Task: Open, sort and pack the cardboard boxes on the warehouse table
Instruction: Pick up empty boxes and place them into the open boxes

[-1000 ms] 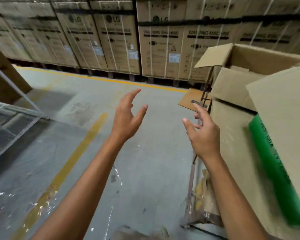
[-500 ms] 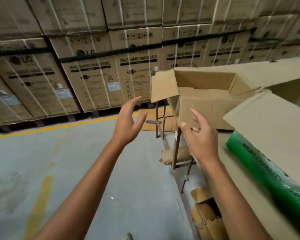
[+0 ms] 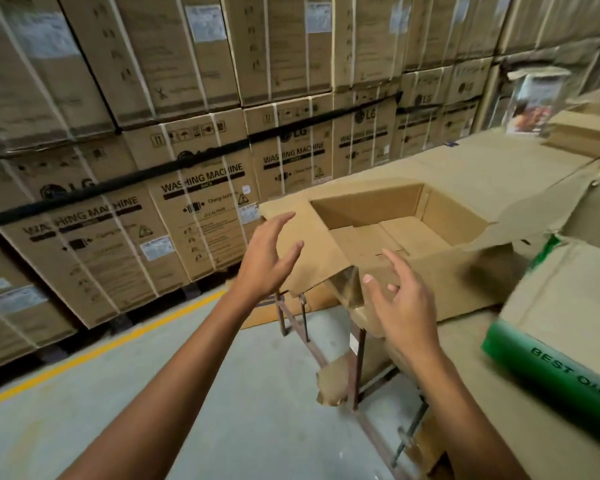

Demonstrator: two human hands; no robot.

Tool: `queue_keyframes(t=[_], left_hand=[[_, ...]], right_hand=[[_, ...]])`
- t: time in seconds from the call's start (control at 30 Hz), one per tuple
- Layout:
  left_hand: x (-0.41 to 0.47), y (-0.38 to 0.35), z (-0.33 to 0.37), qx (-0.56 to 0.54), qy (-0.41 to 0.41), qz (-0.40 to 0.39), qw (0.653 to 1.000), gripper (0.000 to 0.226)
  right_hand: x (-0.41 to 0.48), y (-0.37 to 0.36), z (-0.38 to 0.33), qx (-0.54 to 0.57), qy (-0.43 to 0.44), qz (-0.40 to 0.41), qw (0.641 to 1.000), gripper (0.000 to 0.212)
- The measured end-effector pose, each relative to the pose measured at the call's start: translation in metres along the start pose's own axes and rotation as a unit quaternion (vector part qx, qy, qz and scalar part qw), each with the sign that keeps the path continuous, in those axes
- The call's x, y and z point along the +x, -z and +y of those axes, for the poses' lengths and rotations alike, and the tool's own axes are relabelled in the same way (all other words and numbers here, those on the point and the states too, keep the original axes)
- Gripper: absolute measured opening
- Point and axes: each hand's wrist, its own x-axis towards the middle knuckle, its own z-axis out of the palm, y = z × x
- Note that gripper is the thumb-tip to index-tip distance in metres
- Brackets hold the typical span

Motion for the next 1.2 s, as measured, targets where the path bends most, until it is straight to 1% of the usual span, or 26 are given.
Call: queue_keyframes(t=[0.13, 0.23, 0.3, 0.4, 0.47, 0.53, 0.57, 0.67, 0.77, 0.83, 0.9, 0.93, 0.97, 1.03, 1.07, 1.13, 1.17, 1.2], left_hand=[[0.064, -0.028, -0.033, -0.011, -0.013, -0.029, 0.999, 0.053], [0.108, -0.049, -0.054, -0.010, -0.015, -0.076, 0.997, 0.054], [0.135, -0.063, -0.067, 0.001, -0.015, -0.111, 0.994, 0.053], [0.174, -0.083, -0.090, 0.025, -0.015, -0.153, 0.988, 0.051], [0.200, -0.096, -0.107, 0.043, -0.023, -0.181, 0.982, 0.050], [0.225, -0.111, -0.119, 0.062, -0.041, -0.202, 0.976, 0.050], [0.238, -0.119, -0.124, 0.072, -0.048, -0.213, 0.973, 0.050], [0.276, -0.146, -0.145, 0.077, -0.041, -0.255, 0.963, 0.051], [0.306, -0.177, -0.171, 0.067, -0.015, -0.323, 0.944, 0.051], [0.316, -0.192, -0.187, 0.032, 0.009, -0.368, 0.929, 0.050], [0.325, -0.209, -0.206, -0.031, 0.056, -0.398, 0.915, 0.048], [0.328, -0.217, -0.213, -0.055, 0.072, -0.411, 0.907, 0.046], [0.331, -0.224, -0.219, -0.074, 0.079, -0.430, 0.896, 0.044], [0.332, -0.232, -0.225, -0.099, 0.103, -0.460, 0.876, 0.046], [0.330, -0.228, -0.225, -0.112, 0.127, -0.469, 0.867, 0.052], [0.329, -0.228, -0.234, -0.164, 0.192, -0.465, 0.848, 0.077], [0.335, -0.249, -0.255, -0.180, 0.215, -0.453, 0.847, 0.094], [0.343, -0.283, -0.280, -0.181, 0.228, -0.427, 0.856, 0.113]], right_hand=[[0.047, -0.020, 0.013, -0.044, -0.028, 0.044, 0.998, 0.054], [0.081, -0.038, 0.029, -0.060, -0.060, 0.090, 0.992, 0.052], [0.101, -0.049, 0.040, -0.089, -0.095, 0.102, 0.986, 0.052], [0.123, -0.067, 0.055, -0.160, -0.187, 0.054, 0.968, 0.058], [0.128, -0.084, 0.066, -0.209, -0.248, 0.010, 0.946, 0.060], [0.126, -0.099, 0.078, -0.273, -0.253, -0.007, 0.928, 0.056], [0.124, -0.105, 0.082, -0.289, -0.246, -0.001, 0.925, 0.053], [0.121, -0.110, 0.084, -0.287, -0.241, 0.031, 0.927, 0.051], [0.120, -0.114, 0.084, -0.288, -0.243, 0.068, 0.924, 0.051], [0.118, -0.117, 0.081, -0.279, -0.260, 0.097, 0.919, 0.055], [0.116, -0.123, 0.079, -0.252, -0.301, 0.149, 0.908, 0.068], [0.114, -0.129, 0.079, -0.225, -0.338, 0.188, 0.894, 0.077], [0.110, -0.137, 0.079, -0.186, -0.384, 0.236, 0.873, 0.087], [0.105, -0.152, 0.073, -0.085, -0.463, 0.333, 0.817, 0.107], [0.104, -0.160, 0.070, -0.038, -0.495, 0.366, 0.788, 0.111], [0.105, -0.172, 0.060, 0.009, -0.542, 0.390, 0.744, 0.102], [0.105, -0.176, 0.057, 0.017, -0.559, 0.390, 0.731, 0.098], [0.104, -0.180, 0.058, 0.032, -0.572, 0.389, 0.721, 0.099]])
